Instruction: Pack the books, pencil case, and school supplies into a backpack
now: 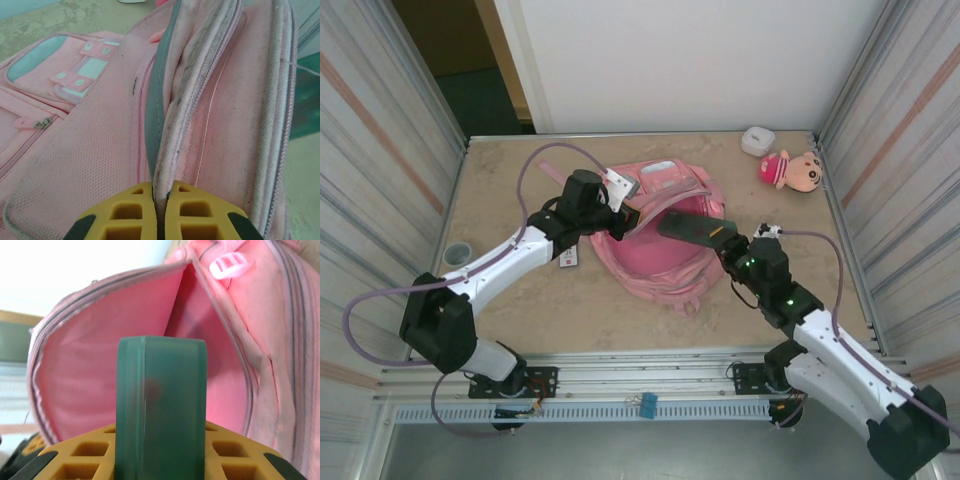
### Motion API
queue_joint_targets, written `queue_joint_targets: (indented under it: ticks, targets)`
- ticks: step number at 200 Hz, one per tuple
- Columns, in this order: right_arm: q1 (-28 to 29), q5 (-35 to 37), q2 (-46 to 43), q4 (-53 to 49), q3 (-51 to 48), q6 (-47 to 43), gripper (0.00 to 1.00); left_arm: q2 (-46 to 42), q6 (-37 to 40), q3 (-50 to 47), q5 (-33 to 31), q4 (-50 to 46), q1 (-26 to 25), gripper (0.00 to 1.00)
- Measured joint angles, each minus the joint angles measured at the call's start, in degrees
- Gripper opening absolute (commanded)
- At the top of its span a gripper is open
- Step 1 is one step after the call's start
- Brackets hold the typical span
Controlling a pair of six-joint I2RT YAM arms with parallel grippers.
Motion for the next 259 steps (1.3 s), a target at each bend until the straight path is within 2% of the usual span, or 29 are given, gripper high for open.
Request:
queue_joint_targets:
  ticks: [27,80,135,179,222,259]
  targets:
    - [5.11,8.17,7.58,7.58,-0.2,1.49,0.09,0.02,-1.03,0.11,0.59,0.5,0.04,0.0]
    - [10.43,17.94,24.94,21.14,2.54,2.95,0.13,0.61,-3.58,0.28,2.75,2.05,0.44,0.0]
    - [12.0,22.71,41.42,31.52,9.09,4.7,0.17,1.49,-6.08,0.57,4.85,4.59,1.42,0.0]
    - [12.92,24.61,50.27,35.36,15.06,6.84,0.23,2.1,-7.1,1.18,6.19,6.05,1.84,0.0]
    - [13.31,24.94,55.21,38.29,17.44,10.05,0.38,2.64,-7.74,1.51,6.67,6.84,2.29,0.0]
    - [14.1,21.73,54.73,32.94,17.14,11.52,0.61,2.89,-7.89,1.6,6.78,6.8,2.36,0.0]
